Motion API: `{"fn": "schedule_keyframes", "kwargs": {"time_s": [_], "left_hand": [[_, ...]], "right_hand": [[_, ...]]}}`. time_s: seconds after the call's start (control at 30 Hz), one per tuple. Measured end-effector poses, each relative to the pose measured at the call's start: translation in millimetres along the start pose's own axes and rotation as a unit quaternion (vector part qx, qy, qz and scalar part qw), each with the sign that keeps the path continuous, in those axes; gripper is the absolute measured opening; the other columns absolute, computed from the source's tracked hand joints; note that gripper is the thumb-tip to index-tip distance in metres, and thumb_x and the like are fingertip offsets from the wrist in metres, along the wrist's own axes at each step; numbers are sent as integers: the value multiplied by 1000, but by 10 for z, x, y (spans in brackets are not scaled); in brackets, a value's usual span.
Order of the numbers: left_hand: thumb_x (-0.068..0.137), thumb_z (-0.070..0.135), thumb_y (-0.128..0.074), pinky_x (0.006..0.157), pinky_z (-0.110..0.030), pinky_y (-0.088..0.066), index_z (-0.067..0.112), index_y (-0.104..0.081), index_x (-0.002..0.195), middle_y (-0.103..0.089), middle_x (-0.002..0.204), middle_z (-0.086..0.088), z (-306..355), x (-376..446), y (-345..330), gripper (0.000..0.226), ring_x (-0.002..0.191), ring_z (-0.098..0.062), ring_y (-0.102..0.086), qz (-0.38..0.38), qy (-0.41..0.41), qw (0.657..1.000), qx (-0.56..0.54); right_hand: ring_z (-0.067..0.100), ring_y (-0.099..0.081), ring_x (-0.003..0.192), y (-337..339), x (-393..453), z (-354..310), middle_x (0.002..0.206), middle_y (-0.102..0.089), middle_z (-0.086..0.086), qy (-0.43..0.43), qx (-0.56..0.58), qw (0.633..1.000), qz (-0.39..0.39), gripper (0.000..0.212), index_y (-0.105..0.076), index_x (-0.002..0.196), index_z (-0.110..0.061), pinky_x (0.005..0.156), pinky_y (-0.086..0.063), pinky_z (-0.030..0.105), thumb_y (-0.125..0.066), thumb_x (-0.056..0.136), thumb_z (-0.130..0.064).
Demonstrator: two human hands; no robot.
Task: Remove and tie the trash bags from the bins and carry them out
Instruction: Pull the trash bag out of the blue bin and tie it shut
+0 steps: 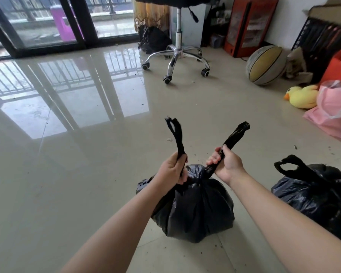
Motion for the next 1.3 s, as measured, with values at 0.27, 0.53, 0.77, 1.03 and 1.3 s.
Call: {"fn": "schedule_keyframes", "kwargs": {"time_s": [0.27, 0.53, 0.77, 1.03, 1.3], "left_hand": [[73, 57, -60, 77, -31, -41, 13, -26, 131, -59, 114, -7, -332, 44, 118, 80, 107, -28, -57, 36, 81, 900, 427], [65, 74, -52, 84, -35, -45, 10, -34, 131, -55, 120, -13, -403, 138, 97, 94, 114, -30, -52, 133, 187, 823, 520], [89, 43, -34, 70, -31, -34, 16, -61, 101, -60, 100, -15, -268, 175, 160, 41, 95, -34, -55, 179, 127, 851, 478], [88, 26, -53, 50, -18, -40, 18, -60, 70, -54, 63, 2, -297, 192, 40, 21, 54, -7, -50, 105, 182, 977, 22], [92, 24, -41, 41, -24, -29, 11, -42, 51, -37, 23, 4, -224, 183, 111, 43, 21, -7, -31, 3, 164, 967, 196]], "right_hand": [[10, -50, 52, 80, -19, -177, 67, -55, 0, 12, -376, 926, -15, 24, -52, 67, -16, 46, -38, 20, -50, 91, -14], [13, -62, 41, 23, -188, -188, 50, -66, 3, -117, -298, 932, -172, 48, -68, 50, -10, 39, -49, 15, -42, 91, -6], [24, -65, 77, 155, -132, -376, 74, -65, 8, -34, -290, 950, -112, 28, -56, 88, -5, 63, -58, 29, -34, 87, 12], [23, -18, 140, -276, -190, -371, 151, -25, 0, 258, -783, 553, -121, 64, -35, 139, -25, 114, -20, 36, -55, 81, -6], [13, -43, 27, -193, -196, -289, 38, -53, 4, 6, -482, 872, -86, 28, -51, 73, -5, 32, -33, 12, -27, 84, 5]]}}
Point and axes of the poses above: each hand's wrist, its own x-axis towards the middle knuckle, its own y-axis out of the back of the hand, z = x × y, the point moved 7 cm from there along x, towards the middle knuckle
